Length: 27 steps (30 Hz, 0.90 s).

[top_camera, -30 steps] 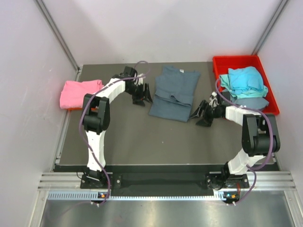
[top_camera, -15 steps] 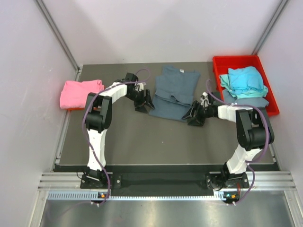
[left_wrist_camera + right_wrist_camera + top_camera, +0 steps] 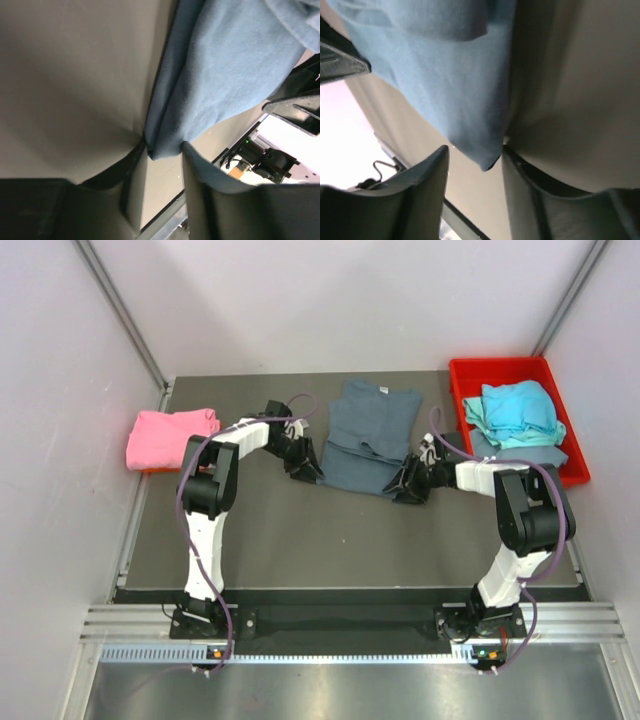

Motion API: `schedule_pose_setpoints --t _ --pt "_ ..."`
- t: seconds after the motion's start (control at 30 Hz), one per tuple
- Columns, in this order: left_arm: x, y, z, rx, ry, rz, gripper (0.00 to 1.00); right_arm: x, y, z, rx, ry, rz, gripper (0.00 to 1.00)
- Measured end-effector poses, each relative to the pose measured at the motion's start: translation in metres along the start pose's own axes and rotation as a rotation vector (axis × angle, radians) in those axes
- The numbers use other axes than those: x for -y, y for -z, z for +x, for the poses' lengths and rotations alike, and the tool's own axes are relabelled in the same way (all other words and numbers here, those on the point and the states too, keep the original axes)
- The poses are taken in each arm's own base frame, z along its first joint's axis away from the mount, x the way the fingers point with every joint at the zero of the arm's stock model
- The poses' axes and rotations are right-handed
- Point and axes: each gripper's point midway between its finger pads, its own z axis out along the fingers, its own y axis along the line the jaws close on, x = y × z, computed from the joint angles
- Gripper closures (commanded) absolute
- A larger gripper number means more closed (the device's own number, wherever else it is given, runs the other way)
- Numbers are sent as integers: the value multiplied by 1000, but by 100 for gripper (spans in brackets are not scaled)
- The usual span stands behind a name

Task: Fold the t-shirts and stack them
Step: Fold the tshirt

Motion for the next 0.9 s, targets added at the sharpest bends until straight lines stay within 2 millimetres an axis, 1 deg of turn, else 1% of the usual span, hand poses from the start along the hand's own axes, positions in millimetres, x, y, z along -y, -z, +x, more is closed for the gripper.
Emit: schedule_pose_setpoints --t 0.03,0.1,0.13,0.17,0.2,0.27,0.33,0.5,0.63,0.77,0.9 --pt "0 0 0 -1 3 1 66 1 0 -1 5 0 8 61" --pt "-2 -2 1 -2 6 2 69 4 -1 -3 15 5 19 69" --pt "-2 -2 2 -3 9 4 73 5 -1 -3 19 7 25 76" --pt "-2 -3 3 -4 12 7 76 5 -1 -4 21 11 27 80" --pt "-3 -4 3 -4 12 8 82 6 -1 -4 23 10 30 85" --pt "-4 -5 5 -7 14 8 89 7 -1 -5 27 10 35 89" --pt "-4 -7 7 -13 15 13 92 8 -1 -5 30 14 40 94" --pt "0 -11 16 -27 -1 25 97 13 3 -4 42 21 56 98" --pt "7 -19 30 -54 -24 22 99 20 16 -3 72 26 68 100" --pt "20 -30 47 -86 -64 19 100 27 30 -2 104 23 78 100" --pt "29 -33 60 -105 -94 21 100 31 39 2 114 29 92 100"
